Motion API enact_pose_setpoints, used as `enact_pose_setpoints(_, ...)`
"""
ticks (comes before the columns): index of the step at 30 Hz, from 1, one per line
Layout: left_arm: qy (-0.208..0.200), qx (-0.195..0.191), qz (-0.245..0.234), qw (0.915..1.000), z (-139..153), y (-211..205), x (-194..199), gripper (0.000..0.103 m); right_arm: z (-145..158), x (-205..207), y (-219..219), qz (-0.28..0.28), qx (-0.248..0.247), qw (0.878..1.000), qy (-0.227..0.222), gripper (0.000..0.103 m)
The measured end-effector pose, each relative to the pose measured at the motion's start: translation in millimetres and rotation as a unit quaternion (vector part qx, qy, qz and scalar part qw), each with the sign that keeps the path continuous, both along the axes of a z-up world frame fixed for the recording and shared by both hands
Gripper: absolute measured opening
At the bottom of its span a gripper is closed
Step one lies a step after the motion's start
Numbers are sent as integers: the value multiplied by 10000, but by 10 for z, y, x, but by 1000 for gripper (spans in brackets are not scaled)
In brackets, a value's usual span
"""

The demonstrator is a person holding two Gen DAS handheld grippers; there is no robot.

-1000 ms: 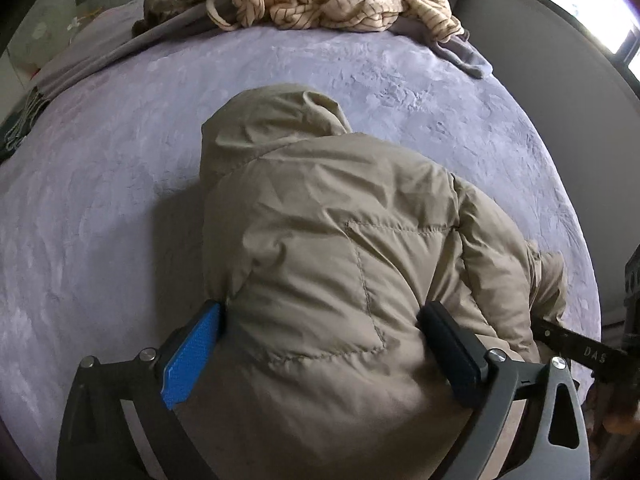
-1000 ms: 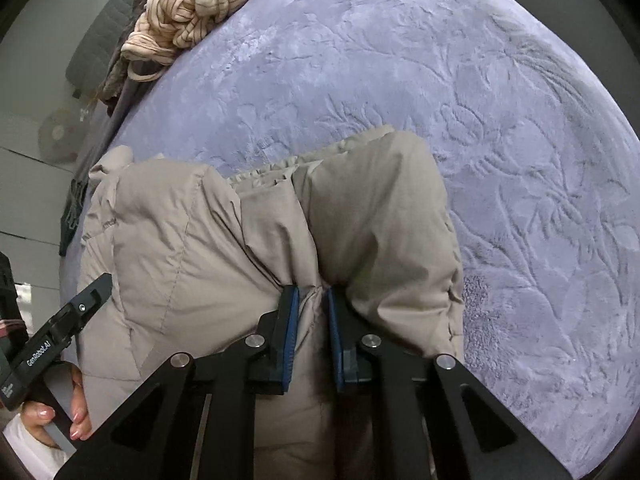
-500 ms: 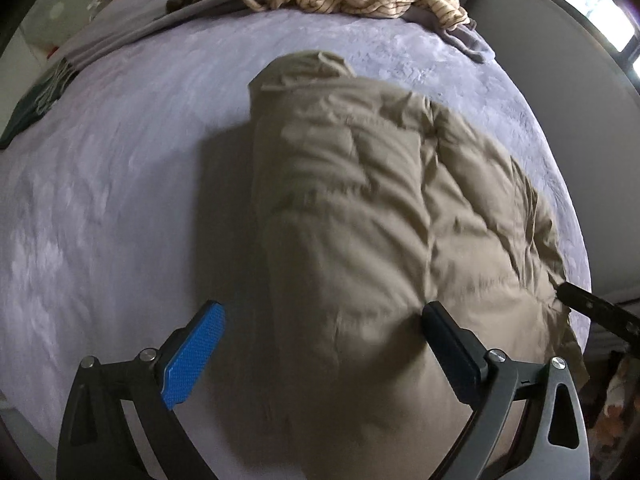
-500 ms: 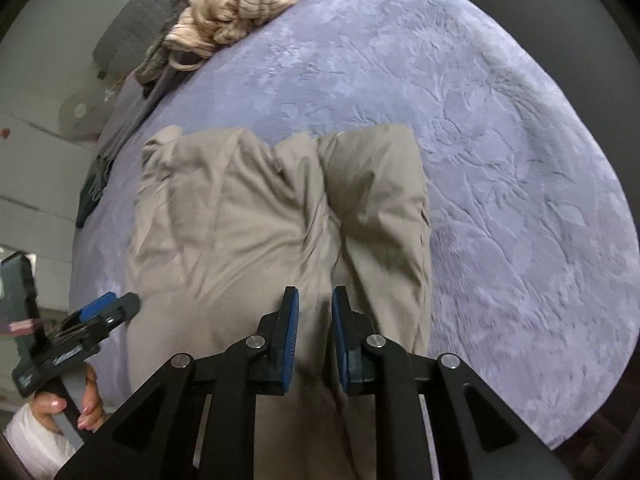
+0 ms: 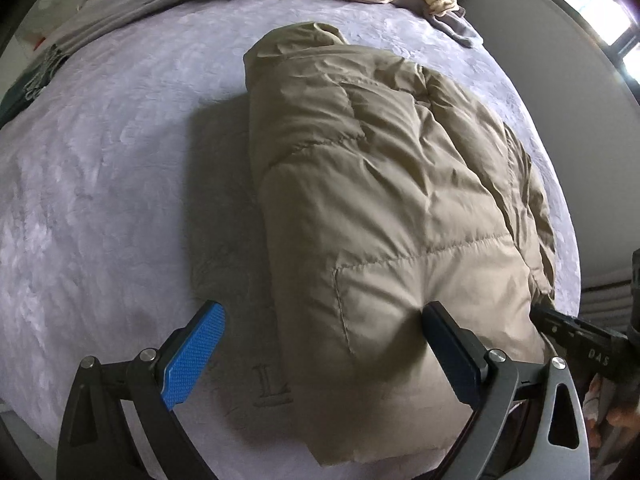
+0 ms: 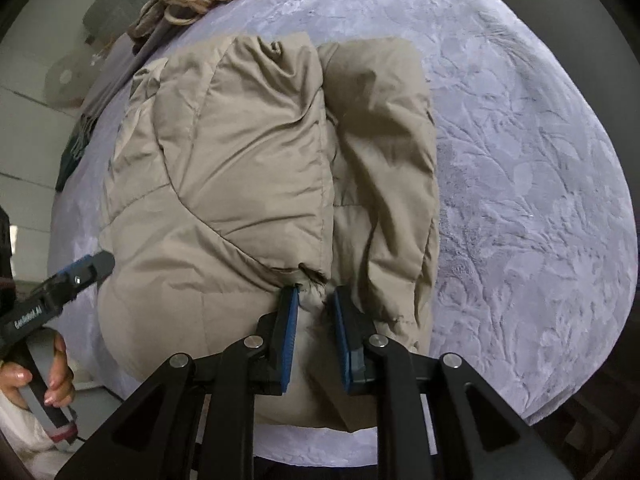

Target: Fold large clothes

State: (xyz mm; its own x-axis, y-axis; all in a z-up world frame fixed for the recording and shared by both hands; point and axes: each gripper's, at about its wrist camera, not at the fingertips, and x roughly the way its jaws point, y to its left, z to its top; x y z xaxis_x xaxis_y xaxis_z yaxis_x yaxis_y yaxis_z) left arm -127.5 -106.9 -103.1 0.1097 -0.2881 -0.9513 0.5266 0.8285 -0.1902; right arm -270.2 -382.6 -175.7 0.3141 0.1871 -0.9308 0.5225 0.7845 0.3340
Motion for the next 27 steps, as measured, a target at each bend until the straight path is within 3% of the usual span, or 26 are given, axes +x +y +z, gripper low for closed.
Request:
enact_pose_setpoints(4, 17, -37, -110, 9999, 41, 66, 6, 99, 74, -3, 35, -153, -179, 9997, 71, 27)
enact_pose_setpoints(8, 87, -79, -250, 9996, 42, 115, 6, 99, 211, -41, 132, -436, -317, 9985, -45, 43)
enact_pose_setpoints(16, -58, -147, -419, 9990, 66, 296, 25, 102, 345, -115, 366, -839, -557, 9949, -94, 58)
enact_pose_setpoints(25, 95, -369, -365, 9986, 74, 359, 142, 102, 472, -112, 255, -981, -580, 9932, -246, 61)
enact_pose_setpoints(27, 123, -390, -324, 9986, 70, 297, 177, 102, 533, -76, 139, -984, -594, 9927, -370, 78)
